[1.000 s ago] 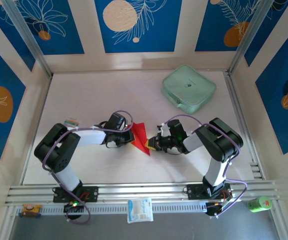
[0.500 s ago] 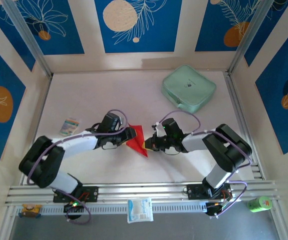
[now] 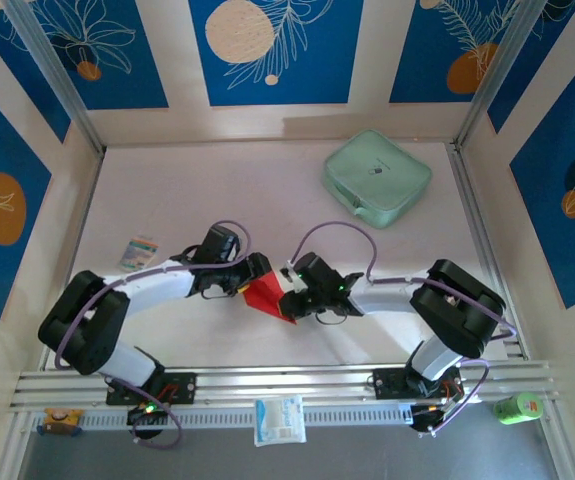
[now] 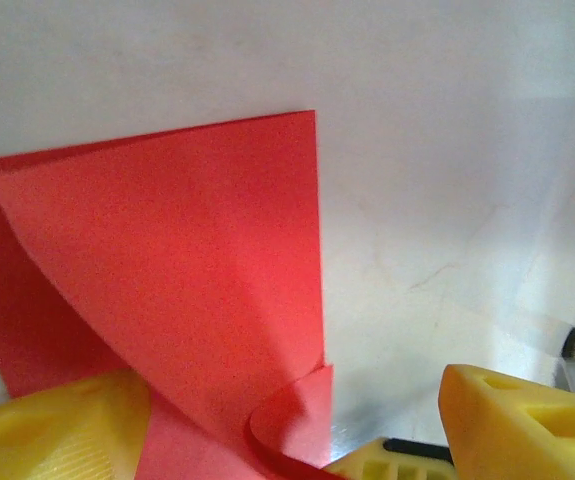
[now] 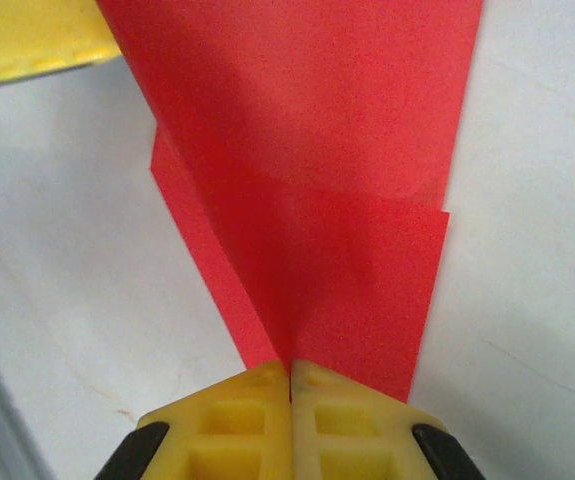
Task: Fold a paper plane with a square sheet of paper (pick it up from the middle)
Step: Fourth fold the wing at the center of the table.
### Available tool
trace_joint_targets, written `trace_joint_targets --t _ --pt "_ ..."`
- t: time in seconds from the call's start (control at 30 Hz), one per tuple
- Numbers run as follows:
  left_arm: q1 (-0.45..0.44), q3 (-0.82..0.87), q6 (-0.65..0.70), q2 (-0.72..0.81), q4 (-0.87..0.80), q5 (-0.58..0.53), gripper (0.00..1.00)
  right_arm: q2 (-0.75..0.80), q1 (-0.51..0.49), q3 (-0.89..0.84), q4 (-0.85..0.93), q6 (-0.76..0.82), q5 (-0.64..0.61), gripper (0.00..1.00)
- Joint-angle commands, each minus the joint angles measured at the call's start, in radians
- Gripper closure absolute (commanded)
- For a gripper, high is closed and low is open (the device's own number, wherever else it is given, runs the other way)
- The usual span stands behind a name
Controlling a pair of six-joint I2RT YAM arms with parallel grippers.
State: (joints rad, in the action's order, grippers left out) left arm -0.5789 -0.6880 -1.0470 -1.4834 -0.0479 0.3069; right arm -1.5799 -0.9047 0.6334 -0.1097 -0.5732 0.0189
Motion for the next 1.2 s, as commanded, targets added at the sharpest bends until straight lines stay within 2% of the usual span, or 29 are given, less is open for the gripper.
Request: trace_joint_targets --t 0.0,0.13,0.33,0.47,0.63,0.7,0.73,0.77,0.97,1.17 --pt "0.016 -0.038 -0.025 -0.024 -0.085 0.012 0.28 0.038 -0.046 0.011 0.028 0.086 -0.160 0.94" --pt "0.020 -0.026 -0.035 -0.019 -0.083 0.011 0.43 0.055 -0.093 -0.012 -0.019 0.127 -0.226 0.92" --pt "0.023 -0.021 -0.036 -0.007 -0.092 0.027 0.79 0.076 -0.140 -0.041 -0.057 0.176 -0.320 0.82" --pt "0.023 -0.010 -0.045 0.013 -0.093 0.037 0.92 0.077 -0.178 -0.049 -0.079 0.248 -0.372 0.71" --pt "0.023 -0.002 -0.053 0.035 -0.100 0.039 1.00 0.065 -0.259 -0.063 -0.147 0.387 -0.514 0.62" --pt "0.022 -0.002 -0.056 0.040 -0.100 0.041 1.00 0.054 -0.299 -0.078 -0.204 0.465 -0.591 0.51" --pt "0.022 0.000 -0.058 0.043 -0.101 0.043 1.00 0.046 -0.311 -0.076 -0.213 0.492 -0.621 0.28" --pt "0.022 0.002 -0.059 0.044 -0.098 0.043 1.00 0.036 -0.315 -0.066 -0.203 0.498 -0.648 0.26" --pt "0.022 0.004 -0.061 0.049 -0.102 0.044 1.00 0.017 -0.331 -0.059 -0.209 0.518 -0.731 0.33" --pt "0.022 0.003 -0.058 0.049 -0.105 0.043 1.00 0.027 -0.327 -0.071 -0.231 0.500 -0.718 0.51"
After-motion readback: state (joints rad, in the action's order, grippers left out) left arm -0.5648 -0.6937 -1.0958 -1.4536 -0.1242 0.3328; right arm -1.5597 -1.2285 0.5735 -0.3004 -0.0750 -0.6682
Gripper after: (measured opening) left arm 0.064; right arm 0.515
